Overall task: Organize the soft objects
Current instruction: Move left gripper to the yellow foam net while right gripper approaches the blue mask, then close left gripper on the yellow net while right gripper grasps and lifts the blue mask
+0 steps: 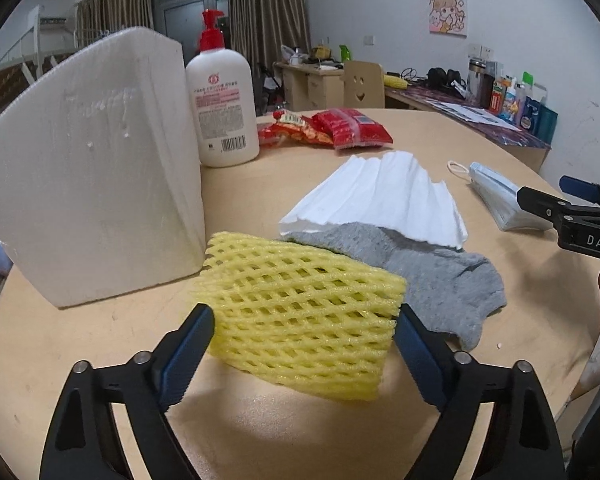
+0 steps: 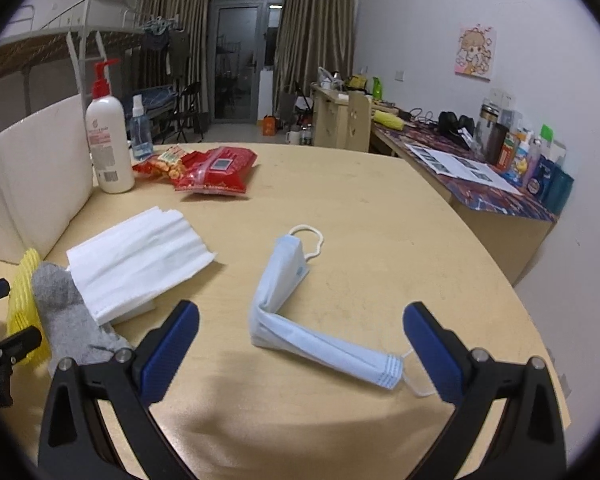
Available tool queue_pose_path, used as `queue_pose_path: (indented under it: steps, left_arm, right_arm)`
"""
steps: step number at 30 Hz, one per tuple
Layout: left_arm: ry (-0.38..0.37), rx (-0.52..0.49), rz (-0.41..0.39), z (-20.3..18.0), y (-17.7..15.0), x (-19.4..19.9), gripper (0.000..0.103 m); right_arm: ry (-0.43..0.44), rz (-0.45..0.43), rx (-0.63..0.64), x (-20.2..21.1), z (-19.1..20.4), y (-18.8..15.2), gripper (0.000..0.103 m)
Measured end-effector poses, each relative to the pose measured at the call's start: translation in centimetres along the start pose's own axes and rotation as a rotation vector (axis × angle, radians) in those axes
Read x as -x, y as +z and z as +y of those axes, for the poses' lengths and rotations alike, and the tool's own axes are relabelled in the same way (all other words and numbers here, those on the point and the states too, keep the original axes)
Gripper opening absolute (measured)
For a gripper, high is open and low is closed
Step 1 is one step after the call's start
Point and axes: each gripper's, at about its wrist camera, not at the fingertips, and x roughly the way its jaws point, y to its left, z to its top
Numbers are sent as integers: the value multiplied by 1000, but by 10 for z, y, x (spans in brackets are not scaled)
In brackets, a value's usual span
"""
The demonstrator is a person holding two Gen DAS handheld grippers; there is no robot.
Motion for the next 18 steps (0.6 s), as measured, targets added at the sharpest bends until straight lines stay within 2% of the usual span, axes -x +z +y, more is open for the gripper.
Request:
queue_pose_path:
  steps: [3,4,5,8,11,12,13,16,18]
  left_arm:
    - [-1,0,19,1,-1,-2,73]
    - [-3,7,26,2,-2,-3,67]
    - [-3,10,31,2,-2,-4,65]
    - [-9,9,26,2,-3,-3,56]
    - [-3,3,28,2,-4,-3,44]
    - [-2,4,28,2,-4,-2,36]
    - [-4,8,28,3,-4,-2,32]
    - [-6,17,22,6,-4,-1,24]
    - [-7,19,16,7,-5,0,20]
  right_arm:
    - [-6,13,26,-2,3,0,100]
    - [-5,20,31,-3,4,0,93]
    - [-1,34,37,-5,4,0,83]
    - [20,64,26,-9,3,-2,64]
    - [25,75,32,-10,3,-4,54]
    - [34,80,26,-10,3,-5,50]
    - [41,84,19,-11,2,-5,47]
    - [83,104,-17,-13,-2,-6,40]
    - [102,114,-33,-14,-4,-8,31]
